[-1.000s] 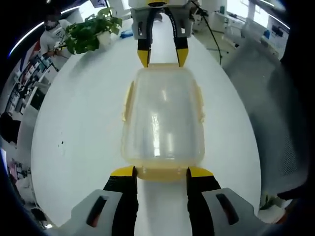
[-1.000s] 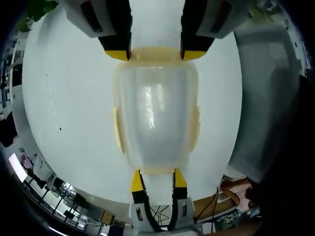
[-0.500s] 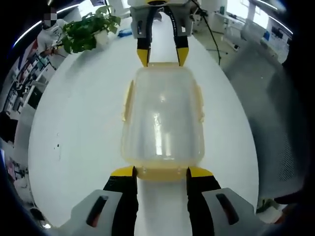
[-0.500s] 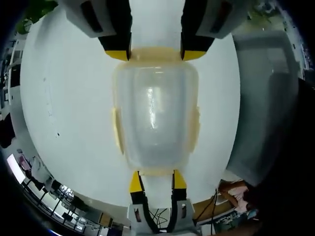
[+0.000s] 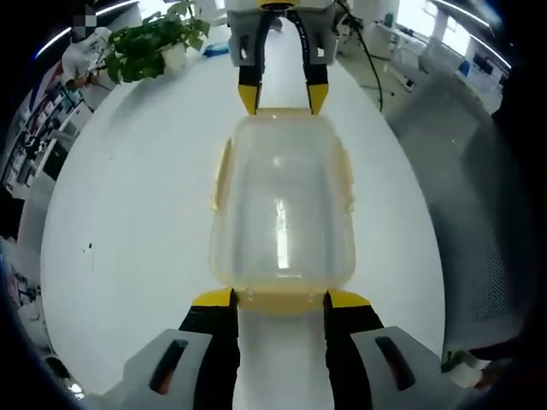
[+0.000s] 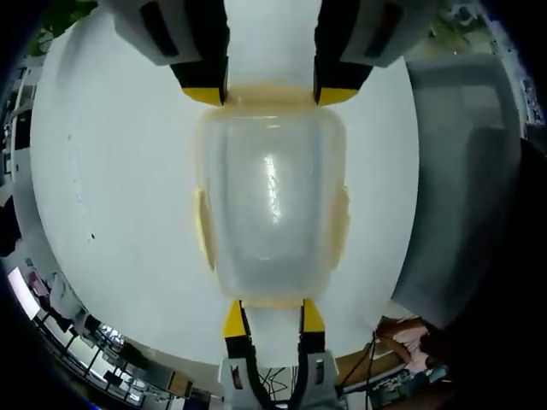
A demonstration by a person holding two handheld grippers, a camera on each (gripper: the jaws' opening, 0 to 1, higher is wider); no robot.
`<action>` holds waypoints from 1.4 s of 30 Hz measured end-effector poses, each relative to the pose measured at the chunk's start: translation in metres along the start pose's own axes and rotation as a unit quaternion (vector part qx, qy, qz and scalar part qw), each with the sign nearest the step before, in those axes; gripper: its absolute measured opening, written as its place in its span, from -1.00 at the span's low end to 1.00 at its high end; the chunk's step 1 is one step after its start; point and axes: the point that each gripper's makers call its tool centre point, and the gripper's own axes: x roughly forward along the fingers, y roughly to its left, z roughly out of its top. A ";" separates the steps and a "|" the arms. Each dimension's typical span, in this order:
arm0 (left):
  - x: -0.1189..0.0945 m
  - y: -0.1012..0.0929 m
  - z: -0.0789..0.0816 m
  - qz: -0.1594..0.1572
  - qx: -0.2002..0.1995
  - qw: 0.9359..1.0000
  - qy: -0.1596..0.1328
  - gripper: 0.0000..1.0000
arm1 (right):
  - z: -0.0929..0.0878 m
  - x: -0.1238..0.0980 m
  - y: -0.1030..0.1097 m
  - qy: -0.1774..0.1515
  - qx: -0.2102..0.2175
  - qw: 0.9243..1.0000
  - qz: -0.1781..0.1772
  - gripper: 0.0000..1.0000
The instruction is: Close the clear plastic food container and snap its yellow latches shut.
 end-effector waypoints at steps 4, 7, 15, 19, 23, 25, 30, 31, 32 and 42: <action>0.001 -0.001 0.000 -0.008 0.001 1.000 0.001 -0.29 | -0.001 0.002 0.000 0.001 -0.002 1.000 0.008 -0.28; 0.003 -0.001 -0.001 -0.009 0.003 1.000 0.003 -0.29 | -0.001 0.005 0.001 0.009 -0.009 1.000 0.011 -0.28; 0.004 -0.002 0.000 -0.009 -0.008 1.000 0.006 -0.29 | -0.002 0.005 0.002 0.003 -0.006 1.000 0.009 -0.28; 0.004 -0.002 0.000 -0.010 -0.014 1.000 0.008 -0.29 | -0.002 0.005 0.001 -0.001 -0.008 1.000 0.007 -0.27; 0.003 -0.003 -0.001 -0.008 -0.014 1.000 0.009 -0.29 | -0.001 0.006 0.001 -0.003 -0.009 1.000 0.002 -0.27; 0.002 -0.006 -0.003 -0.007 -0.014 1.000 0.010 -0.28 | 0.000 0.006 0.003 -0.004 -0.009 1.000 0.002 -0.27; -0.003 -0.012 -0.014 -0.005 -0.020 1.000 0.013 -0.28 | 0.012 0.009 0.009 -0.011 -0.011 1.000 0.003 -0.27; -0.004 -0.014 -0.017 -0.004 -0.022 1.000 0.015 -0.28 | 0.014 0.010 0.010 -0.013 -0.013 1.000 0.003 -0.27; -0.006 -0.016 -0.020 -0.004 -0.023 1.000 0.016 -0.28 | 0.018 0.011 0.012 -0.017 -0.015 1.000 0.003 -0.27; -0.020 -0.027 -0.052 0.001 -0.038 0.999 0.031 -0.28 | 0.054 0.019 0.020 -0.037 -0.034 0.999 0.008 -0.26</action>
